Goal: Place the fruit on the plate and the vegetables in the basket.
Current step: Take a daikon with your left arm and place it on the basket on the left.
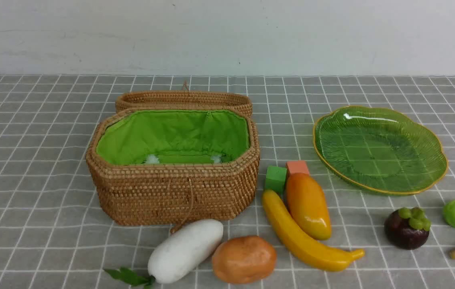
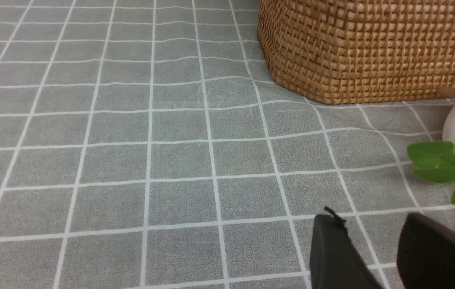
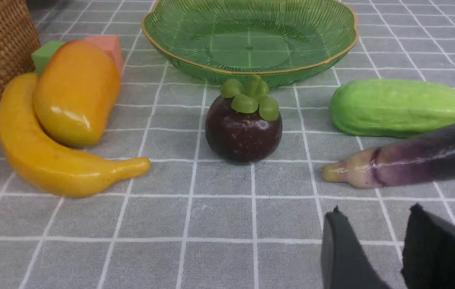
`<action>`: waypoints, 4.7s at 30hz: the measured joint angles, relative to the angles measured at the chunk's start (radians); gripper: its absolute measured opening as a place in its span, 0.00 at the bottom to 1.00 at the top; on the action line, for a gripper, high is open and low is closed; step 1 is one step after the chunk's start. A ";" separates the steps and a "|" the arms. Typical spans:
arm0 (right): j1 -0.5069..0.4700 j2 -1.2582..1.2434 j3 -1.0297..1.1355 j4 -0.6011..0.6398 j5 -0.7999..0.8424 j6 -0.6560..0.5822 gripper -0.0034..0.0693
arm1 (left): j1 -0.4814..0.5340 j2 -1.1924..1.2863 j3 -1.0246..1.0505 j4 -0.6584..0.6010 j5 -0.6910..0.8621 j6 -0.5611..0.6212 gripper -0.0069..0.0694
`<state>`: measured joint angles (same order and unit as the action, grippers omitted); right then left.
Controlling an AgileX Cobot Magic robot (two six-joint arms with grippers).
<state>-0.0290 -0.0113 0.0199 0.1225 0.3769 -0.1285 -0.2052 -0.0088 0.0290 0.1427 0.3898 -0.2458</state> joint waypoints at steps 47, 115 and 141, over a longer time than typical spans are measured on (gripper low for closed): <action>0.000 0.000 0.000 0.000 0.000 0.000 0.38 | 0.000 0.000 0.000 -0.026 -0.130 -0.033 0.40; 0.000 0.000 0.000 0.000 0.000 0.000 0.38 | -0.328 1.691 -1.072 -0.098 0.321 0.279 0.63; 0.000 0.000 0.000 0.000 0.000 0.000 0.38 | -0.177 1.346 -1.246 0.009 0.265 0.507 0.63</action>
<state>-0.0290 -0.0113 0.0199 0.1225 0.3769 -0.1285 -0.3827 1.3372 -1.2170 0.1521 0.6546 0.2610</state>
